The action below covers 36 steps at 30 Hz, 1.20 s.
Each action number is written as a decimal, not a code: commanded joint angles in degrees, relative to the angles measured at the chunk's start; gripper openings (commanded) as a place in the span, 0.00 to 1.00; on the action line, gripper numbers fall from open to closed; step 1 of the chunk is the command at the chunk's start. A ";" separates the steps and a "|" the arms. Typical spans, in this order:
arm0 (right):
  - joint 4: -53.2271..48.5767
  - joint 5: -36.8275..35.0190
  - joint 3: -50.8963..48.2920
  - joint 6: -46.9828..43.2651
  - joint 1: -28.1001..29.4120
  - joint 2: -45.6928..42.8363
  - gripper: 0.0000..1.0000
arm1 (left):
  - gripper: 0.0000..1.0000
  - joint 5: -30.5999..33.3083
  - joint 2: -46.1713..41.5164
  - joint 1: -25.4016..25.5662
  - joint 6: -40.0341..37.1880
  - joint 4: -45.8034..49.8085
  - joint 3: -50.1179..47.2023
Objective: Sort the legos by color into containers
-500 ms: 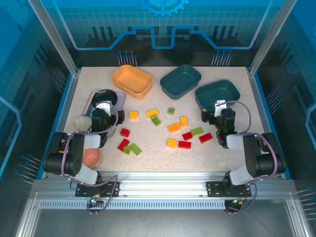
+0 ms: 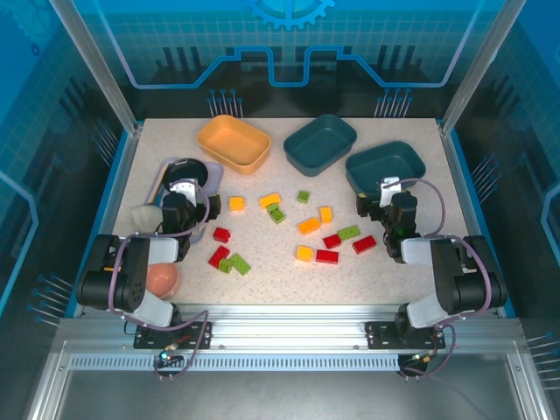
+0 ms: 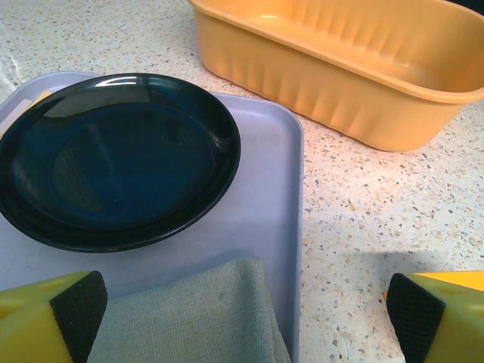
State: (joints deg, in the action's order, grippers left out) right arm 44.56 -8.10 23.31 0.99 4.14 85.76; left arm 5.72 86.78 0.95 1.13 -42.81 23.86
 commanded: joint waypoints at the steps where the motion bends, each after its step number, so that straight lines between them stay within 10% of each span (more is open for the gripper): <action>1: 0.36 0.74 0.69 -0.51 -0.19 0.40 1.00 | 0.99 -0.34 0.05 -0.60 -0.26 -1.96 -0.03; 13: -0.53 -0.08 0.62 -1.11 0.33 -1.50 1.00 | 0.99 -1.03 -1.02 -0.53 -0.63 -1.60 0.09; 16: -11.86 -9.55 3.61 -2.10 4.31 -11.96 1.00 | 0.99 10.90 -11.07 4.74 -1.32 18.25 7.84; 21: -27.77 -13.08 20.64 9.69 4.62 -25.28 1.00 | 0.99 20.39 -20.43 13.94 2.71 24.14 19.27; 25: -83.33 -14.19 51.02 50.15 -3.78 -14.65 1.00 | 0.99 29.10 -14.85 12.78 47.43 73.31 45.98; 26: -86.46 -9.31 54.54 48.65 -5.31 -11.26 1.00 | 0.99 27.41 -11.57 11.02 58.89 86.82 53.36; 29: -91.13 -9.79 59.84 47.39 -2.51 -7.03 0.95 | 0.99 9.44 -4.50 6.79 55.17 90.21 60.95; 36: -89.83 2.27 63.33 43.59 2.20 -0.83 0.80 | 0.90 -4.41 8.68 6.79 51.62 94.27 70.60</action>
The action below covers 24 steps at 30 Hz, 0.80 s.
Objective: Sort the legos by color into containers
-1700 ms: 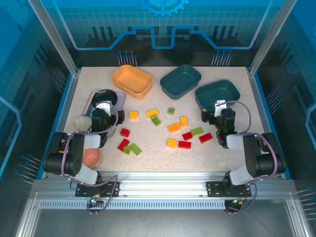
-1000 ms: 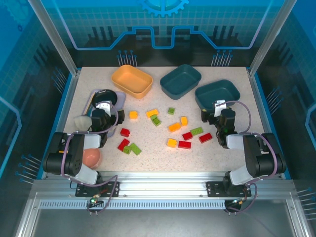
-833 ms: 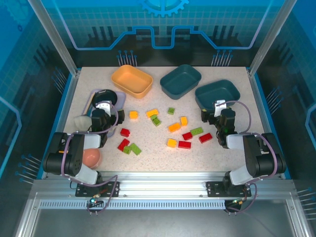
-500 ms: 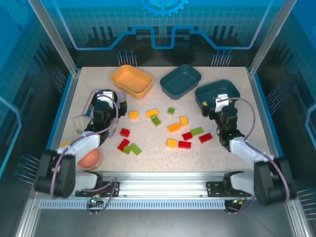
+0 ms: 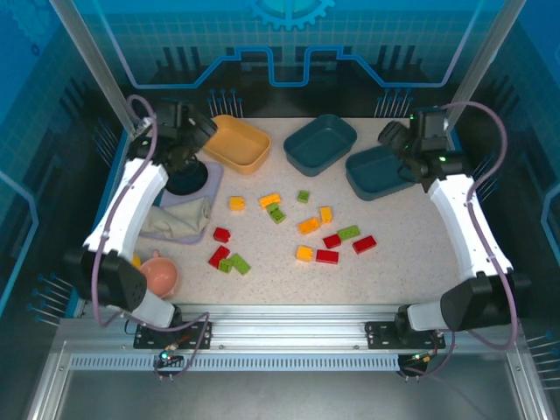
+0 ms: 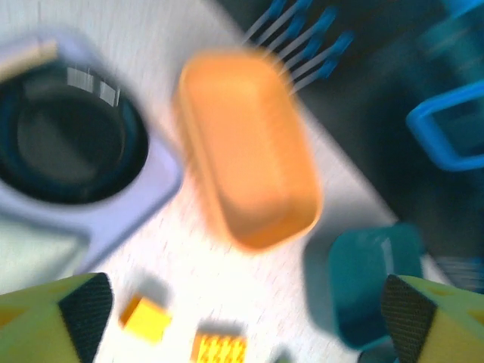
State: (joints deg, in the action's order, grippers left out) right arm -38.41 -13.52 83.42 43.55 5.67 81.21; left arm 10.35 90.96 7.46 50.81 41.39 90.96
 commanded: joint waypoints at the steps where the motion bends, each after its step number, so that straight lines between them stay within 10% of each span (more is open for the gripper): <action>1: -8.09 9.31 4.96 0.62 0.89 6.54 0.78 | 0.86 -10.65 7.38 0.27 1.07 10.93 5.89; 24: -17.14 20.21 38.63 -4.12 -1.15 50.30 0.79 | 0.51 -22.21 51.88 0.36 -3.58 11.32 48.24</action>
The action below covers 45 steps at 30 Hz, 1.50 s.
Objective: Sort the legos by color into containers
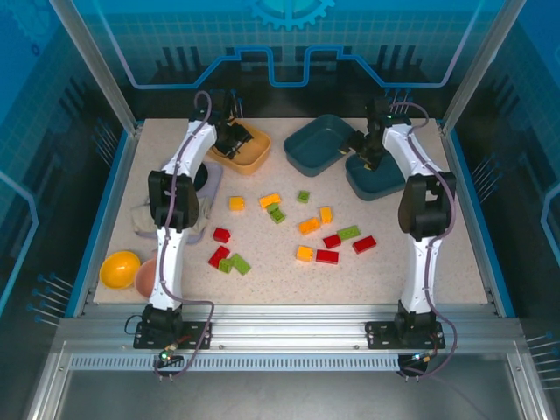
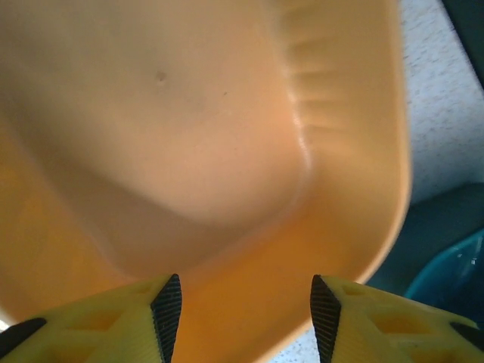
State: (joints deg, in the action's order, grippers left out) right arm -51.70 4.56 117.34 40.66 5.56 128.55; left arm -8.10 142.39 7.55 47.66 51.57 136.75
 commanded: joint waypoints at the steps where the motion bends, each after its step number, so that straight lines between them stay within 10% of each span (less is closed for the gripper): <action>1: -4.21 2.49 6.80 -1.50 -1.16 4.29 0.80 | 0.51 -4.32 0.78 0.34 -0.66 0.99 2.46; 13: -12.38 4.78 28.28 0.00 -0.29 20.99 0.71 | 0.45 -4.97 1.40 0.38 -5.58 4.48 2.34; 28: -15.37 -2.62 24.17 -4.89 1.16 18.14 0.21 | 0.42 -4.50 2.59 0.49 -10.15 8.30 3.19; 45: -16.29 -2.54 17.19 -16.61 0.32 12.66 0.09 | 0.14 -2.49 -4.11 9.55 -29.28 16.50 -7.94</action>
State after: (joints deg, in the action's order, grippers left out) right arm -66.81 -1.21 135.63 27.09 6.33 142.21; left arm -11.60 142.96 15.84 23.81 63.66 132.49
